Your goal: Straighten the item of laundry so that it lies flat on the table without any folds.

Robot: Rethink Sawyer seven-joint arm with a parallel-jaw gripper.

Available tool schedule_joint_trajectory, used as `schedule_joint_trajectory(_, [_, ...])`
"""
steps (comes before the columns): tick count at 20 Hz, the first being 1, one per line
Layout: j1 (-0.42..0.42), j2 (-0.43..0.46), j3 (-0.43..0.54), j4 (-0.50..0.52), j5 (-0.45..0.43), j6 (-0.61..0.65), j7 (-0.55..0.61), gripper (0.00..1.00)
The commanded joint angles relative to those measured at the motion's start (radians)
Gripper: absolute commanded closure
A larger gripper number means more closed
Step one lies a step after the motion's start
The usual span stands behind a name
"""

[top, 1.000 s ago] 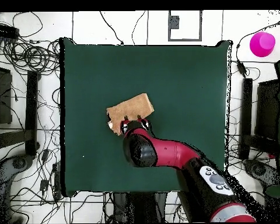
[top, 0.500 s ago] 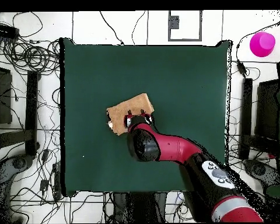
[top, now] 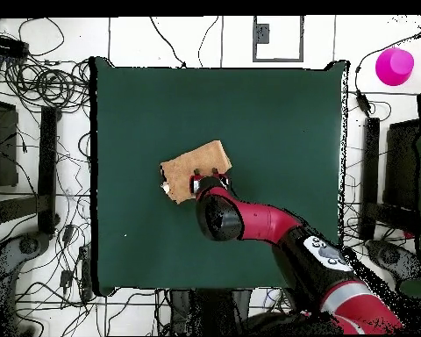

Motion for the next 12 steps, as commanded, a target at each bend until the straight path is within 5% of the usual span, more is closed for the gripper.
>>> schedule_joint_trajectory(1, [-0.002,0.062,0.137,-0.069,-0.030,0.045,0.103,0.00])
schedule_joint_trajectory(12, [-0.028,0.106,0.162,-0.039,0.029,0.101,0.144,0.00])
